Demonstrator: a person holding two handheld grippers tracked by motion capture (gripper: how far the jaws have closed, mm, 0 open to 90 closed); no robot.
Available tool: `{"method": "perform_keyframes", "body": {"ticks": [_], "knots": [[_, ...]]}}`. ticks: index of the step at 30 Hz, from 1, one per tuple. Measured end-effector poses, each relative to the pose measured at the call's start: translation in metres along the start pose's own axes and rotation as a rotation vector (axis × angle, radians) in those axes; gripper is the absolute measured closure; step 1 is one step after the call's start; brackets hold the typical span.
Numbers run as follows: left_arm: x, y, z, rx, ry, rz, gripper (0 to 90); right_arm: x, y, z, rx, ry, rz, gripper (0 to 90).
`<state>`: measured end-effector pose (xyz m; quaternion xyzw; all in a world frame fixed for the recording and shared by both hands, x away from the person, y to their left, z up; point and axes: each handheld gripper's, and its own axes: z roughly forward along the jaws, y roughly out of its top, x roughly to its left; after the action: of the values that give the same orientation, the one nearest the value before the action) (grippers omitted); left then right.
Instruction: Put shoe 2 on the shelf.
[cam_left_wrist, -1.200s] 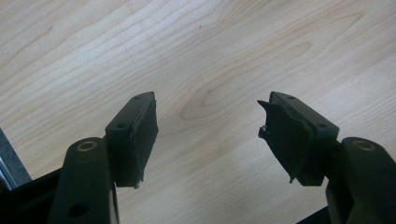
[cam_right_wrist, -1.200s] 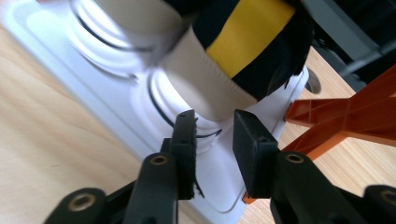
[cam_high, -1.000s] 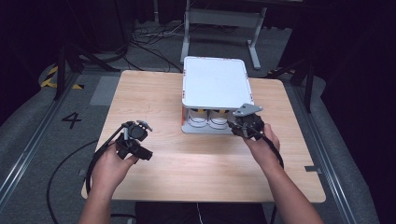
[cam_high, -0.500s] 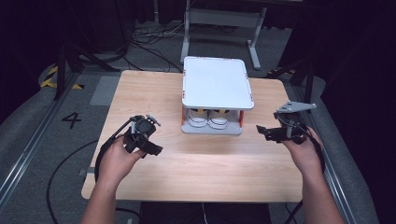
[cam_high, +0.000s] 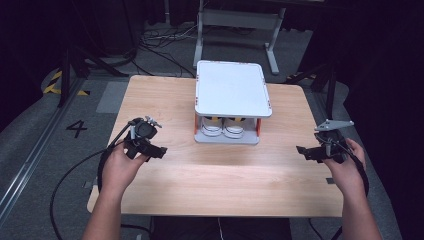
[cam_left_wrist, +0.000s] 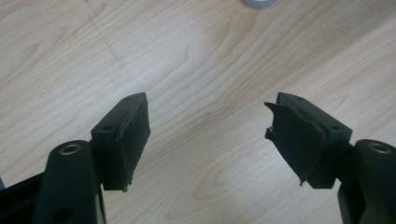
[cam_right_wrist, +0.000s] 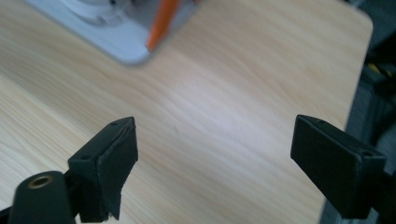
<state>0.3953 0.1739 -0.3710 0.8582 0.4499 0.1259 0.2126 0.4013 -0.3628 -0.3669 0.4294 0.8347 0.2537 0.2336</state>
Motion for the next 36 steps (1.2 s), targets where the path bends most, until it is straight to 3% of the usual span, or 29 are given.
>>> {"method": "perform_keyframes", "body": {"ticks": [5, 9, 14, 19, 25, 26, 31, 36], "knots": [[0.004, -0.017, 0.006, -0.016, 0.034, -0.002, 28.7, -0.008, -0.017, 0.01, -0.054, 0.074, 0.075, 15.3], [0.015, -0.029, 0.011, -0.035, 0.032, -0.053, 28.8, -0.009, -0.023, 0.025, -0.048, 0.082, 0.081, 15.3], [0.021, -0.034, 0.019, -0.053, 0.042, -0.063, 28.8, -0.01, -0.034, 0.05, -0.044, 0.123, 0.078, 15.3], [0.026, -0.038, 0.028, -0.05, 0.053, -0.07, 28.9, -0.016, -0.046, 0.07, -0.039, 0.133, 0.121, 15.2], [0.028, -0.041, 0.034, -0.056, 0.074, -0.075, 30.0, -0.014, -0.053, 0.083, -0.014, 0.112, 0.09, 15.3], [0.03, -0.043, 0.037, -0.057, 0.08, -0.09, 30.3, -0.012, -0.055, 0.086, -0.007, 0.1, 0.061, 15.2], [0.032, -0.046, 0.04, -0.057, 0.08, -0.094, 30.3, -0.012, -0.058, 0.091, -0.033, 0.11, 0.063, 15.2], [0.029, -0.046, 0.039, -0.07, 0.083, -0.087, 29.9, -0.01, -0.058, 0.096, -0.003, 0.122, 0.05, 14.0]]}}
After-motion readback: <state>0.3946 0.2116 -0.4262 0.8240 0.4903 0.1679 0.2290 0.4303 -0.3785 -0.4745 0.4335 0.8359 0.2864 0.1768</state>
